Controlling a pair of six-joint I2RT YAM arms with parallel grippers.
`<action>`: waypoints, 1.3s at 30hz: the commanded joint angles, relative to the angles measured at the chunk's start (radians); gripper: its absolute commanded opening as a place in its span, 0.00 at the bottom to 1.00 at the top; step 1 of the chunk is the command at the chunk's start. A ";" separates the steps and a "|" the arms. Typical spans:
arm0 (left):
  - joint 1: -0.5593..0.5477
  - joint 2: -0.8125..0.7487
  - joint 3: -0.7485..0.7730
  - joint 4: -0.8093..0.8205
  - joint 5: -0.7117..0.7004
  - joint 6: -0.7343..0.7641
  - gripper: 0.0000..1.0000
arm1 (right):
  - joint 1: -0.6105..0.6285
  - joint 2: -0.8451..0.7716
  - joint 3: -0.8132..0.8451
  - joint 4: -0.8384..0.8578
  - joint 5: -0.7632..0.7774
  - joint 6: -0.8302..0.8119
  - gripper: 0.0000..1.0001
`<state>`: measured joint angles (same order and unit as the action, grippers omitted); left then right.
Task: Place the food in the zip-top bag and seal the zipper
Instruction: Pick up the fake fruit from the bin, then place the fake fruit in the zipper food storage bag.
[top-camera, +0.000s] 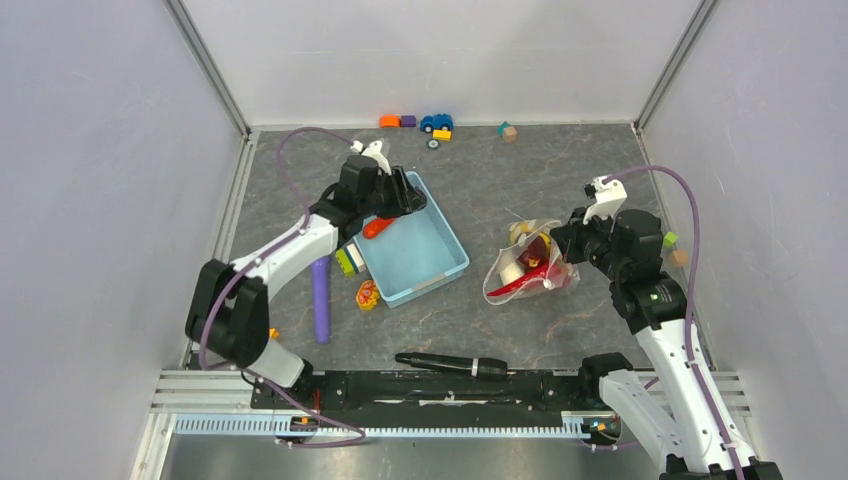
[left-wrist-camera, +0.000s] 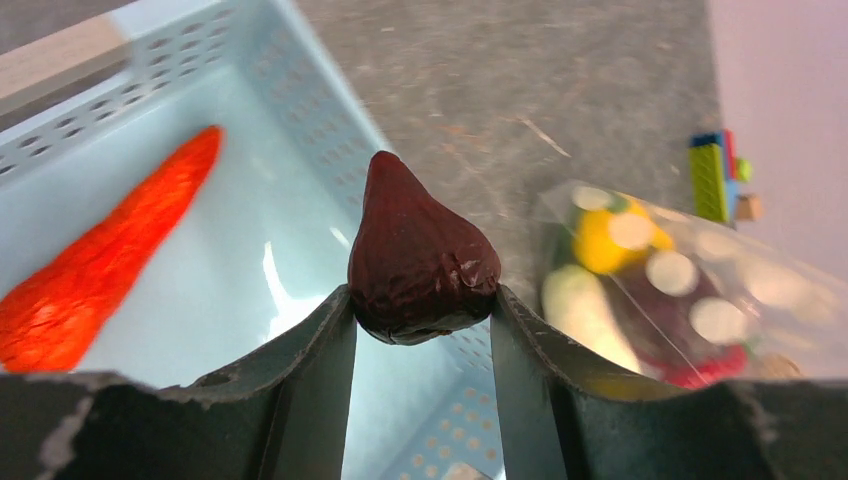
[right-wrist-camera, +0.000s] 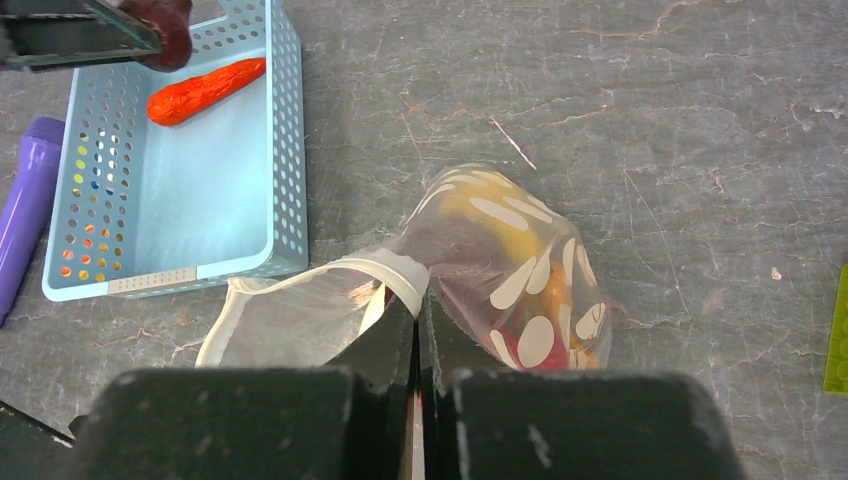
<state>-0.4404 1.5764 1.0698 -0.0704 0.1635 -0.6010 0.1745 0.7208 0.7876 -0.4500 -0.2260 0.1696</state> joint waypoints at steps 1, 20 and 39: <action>-0.095 -0.128 -0.028 0.066 -0.008 0.111 0.29 | 0.000 -0.015 0.007 0.050 0.004 -0.007 0.02; -0.534 -0.206 0.042 0.134 0.239 0.468 0.33 | -0.001 -0.029 0.002 0.052 0.012 -0.012 0.02; -0.632 0.060 0.245 -0.070 -0.023 0.527 0.36 | 0.000 -0.042 -0.002 0.054 -0.002 -0.016 0.02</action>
<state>-1.0733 1.6207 1.2575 -0.1188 0.2142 -0.1066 0.1745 0.6949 0.7753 -0.4496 -0.2264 0.1665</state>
